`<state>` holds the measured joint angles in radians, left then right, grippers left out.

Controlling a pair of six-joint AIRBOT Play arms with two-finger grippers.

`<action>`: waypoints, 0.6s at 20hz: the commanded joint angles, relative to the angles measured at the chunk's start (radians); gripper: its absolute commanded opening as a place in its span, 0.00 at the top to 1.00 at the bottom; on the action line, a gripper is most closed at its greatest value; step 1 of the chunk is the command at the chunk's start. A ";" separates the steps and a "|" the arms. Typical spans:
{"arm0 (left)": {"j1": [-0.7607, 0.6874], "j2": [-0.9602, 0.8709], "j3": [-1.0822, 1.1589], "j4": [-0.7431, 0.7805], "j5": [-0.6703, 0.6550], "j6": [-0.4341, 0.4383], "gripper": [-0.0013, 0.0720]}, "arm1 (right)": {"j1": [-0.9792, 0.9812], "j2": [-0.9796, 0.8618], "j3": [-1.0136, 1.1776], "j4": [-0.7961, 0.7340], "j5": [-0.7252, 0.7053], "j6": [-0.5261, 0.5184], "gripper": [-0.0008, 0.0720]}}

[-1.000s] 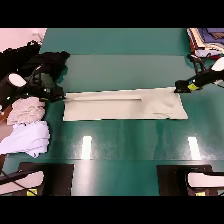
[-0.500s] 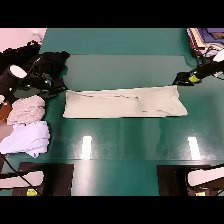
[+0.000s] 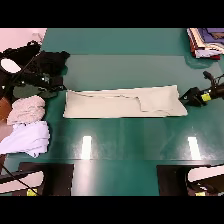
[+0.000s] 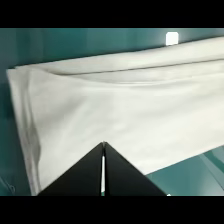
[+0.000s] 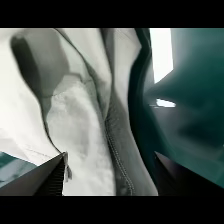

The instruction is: Fold the shirts.

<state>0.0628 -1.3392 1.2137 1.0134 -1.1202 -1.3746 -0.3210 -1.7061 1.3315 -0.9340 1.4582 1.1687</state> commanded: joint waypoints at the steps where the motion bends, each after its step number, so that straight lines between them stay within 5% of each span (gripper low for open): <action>1: -0.072 0.003 0.002 0.001 0.015 -0.014 0.95 | -0.020 -0.054 -0.057 0.111 -0.025 -0.055 0.19; 4: -0.154 0.003 0.001 0.001 0.086 -0.070 0.95 | 0.029 -0.082 -0.052 0.112 -0.061 -0.056 0.25; 9: -0.283 -0.054 0.004 -0.002 0.140 -0.119 0.95 | 0.106 -0.100 0.016 0.112 -0.029 -0.117 0.97; 12: -0.370 -0.142 0.051 -0.040 0.170 -0.119 0.95 | 0.113 -0.065 0.091 0.114 0.065 -0.121 0.97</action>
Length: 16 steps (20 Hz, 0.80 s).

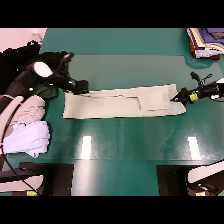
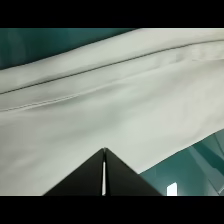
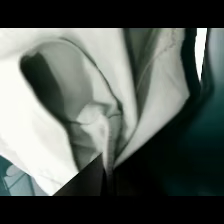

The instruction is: Fold the shirts.

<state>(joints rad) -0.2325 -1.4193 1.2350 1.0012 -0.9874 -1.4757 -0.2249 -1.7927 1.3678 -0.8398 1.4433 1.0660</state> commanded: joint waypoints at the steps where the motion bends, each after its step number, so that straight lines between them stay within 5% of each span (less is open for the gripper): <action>1: -0.108 -0.103 0.066 -0.043 0.043 -0.018 0.95 | 0.021 0.052 0.080 0.020 0.100 -0.003 0.97; 9: -0.313 -0.452 0.404 -0.046 0.042 -0.057 0.95 | 0.196 0.291 0.290 0.203 0.127 0.147 0.97; 16: -0.338 -0.523 0.462 -0.104 0.064 -0.065 0.95 | 0.444 0.290 0.449 0.203 0.076 0.203 0.97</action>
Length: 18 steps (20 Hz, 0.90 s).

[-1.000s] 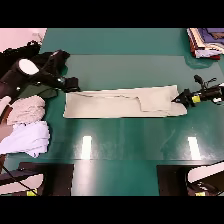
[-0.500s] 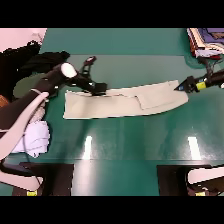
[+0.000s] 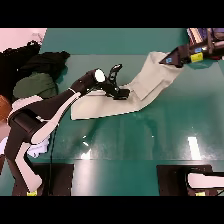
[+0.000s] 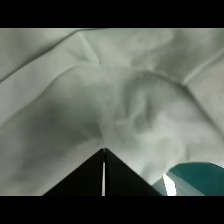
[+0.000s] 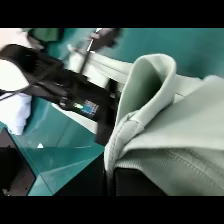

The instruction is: Fold the shirts.

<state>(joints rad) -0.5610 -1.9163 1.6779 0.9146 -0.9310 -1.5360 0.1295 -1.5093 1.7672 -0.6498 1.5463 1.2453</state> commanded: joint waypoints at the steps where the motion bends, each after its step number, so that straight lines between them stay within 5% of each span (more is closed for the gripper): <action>1: -0.010 -0.029 0.019 -0.019 0.011 -0.005 0.95 | 0.116 0.007 0.055 0.013 -0.037 0.023 0.97; 7: 0.010 -0.026 0.019 0.026 -0.062 -0.002 0.95 | 0.208 0.007 0.057 0.011 -0.080 0.021 0.97; 18: 0.211 0.199 0.016 0.357 -0.349 0.016 0.95 | 0.214 0.006 0.057 0.011 -0.086 0.000 0.97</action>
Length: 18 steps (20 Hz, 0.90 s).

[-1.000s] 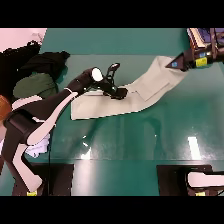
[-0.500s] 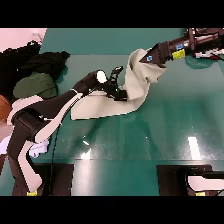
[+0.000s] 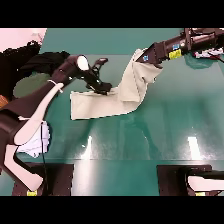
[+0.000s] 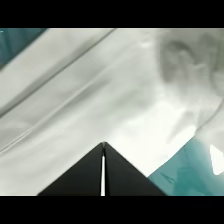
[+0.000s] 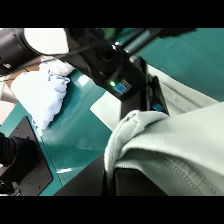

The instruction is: Fold the shirts.

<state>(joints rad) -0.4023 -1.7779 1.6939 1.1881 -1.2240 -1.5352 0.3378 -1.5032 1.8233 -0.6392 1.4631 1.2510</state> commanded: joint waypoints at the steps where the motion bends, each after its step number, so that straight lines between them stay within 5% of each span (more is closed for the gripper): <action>1: 0.080 0.093 0.000 0.093 -0.060 0.024 0.95 | 0.017 -0.004 0.001 0.005 -0.005 -0.012 0.97; 5: 0.220 0.227 0.000 0.099 -0.069 0.052 0.95 | 0.143 -0.070 0.002 0.020 -0.068 -0.048 0.97; 11: 0.412 0.387 0.000 0.108 -0.076 0.069 0.95 | 0.490 -0.337 0.098 0.018 -0.399 -0.171 0.96; 12: 0.431 0.398 0.000 0.108 -0.084 0.069 0.95 | 0.535 -0.400 0.161 0.016 -0.448 -0.198 0.70; 13: 0.447 0.406 0.001 0.108 -0.097 0.069 0.95 | 0.566 -0.454 0.228 0.015 -0.478 -0.200 0.31; 14: 0.462 0.410 0.001 0.108 -0.111 0.069 0.95 | 0.581 -0.488 0.271 0.014 -0.485 -0.200 0.17; 18: 0.484 0.415 0.000 0.108 -0.173 0.092 0.95 | 0.511 -0.417 0.154 -0.085 -0.404 -0.122 0.27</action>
<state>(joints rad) 0.0574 -1.3746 1.6943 1.2942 -1.3540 -1.4605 0.8650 -1.9343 2.0201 -0.6487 1.0405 1.0775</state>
